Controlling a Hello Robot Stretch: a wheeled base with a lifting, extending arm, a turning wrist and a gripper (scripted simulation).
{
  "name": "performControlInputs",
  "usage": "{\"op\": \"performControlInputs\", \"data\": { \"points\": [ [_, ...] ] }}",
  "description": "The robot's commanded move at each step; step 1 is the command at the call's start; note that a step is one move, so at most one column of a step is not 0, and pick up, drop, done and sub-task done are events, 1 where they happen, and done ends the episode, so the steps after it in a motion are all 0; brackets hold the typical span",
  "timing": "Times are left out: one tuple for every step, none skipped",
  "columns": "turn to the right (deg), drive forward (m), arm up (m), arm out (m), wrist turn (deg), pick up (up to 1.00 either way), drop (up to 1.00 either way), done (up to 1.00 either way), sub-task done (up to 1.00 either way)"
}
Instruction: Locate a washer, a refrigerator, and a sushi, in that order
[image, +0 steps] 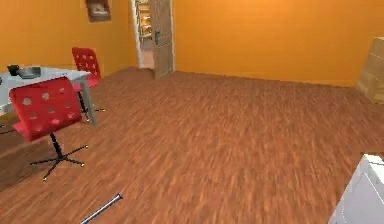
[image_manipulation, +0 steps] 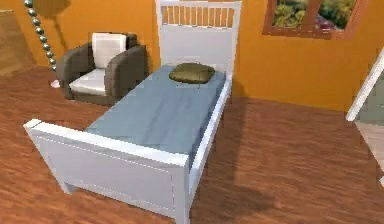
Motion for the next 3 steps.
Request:
{"op": "performControlInputs", "data": {
  "points": [
    [0.0,1.0,0.0,0.0,0.0,0.0,0.0,0.0,0.0],
    [3.0,0.0,0.0,0.0,0.0,0.0,0.0,0.0,0.0],
    [12.0,0.0,0.0,0.0,0.0,0.0,0.0,0.0,0.0]
  ]
}}
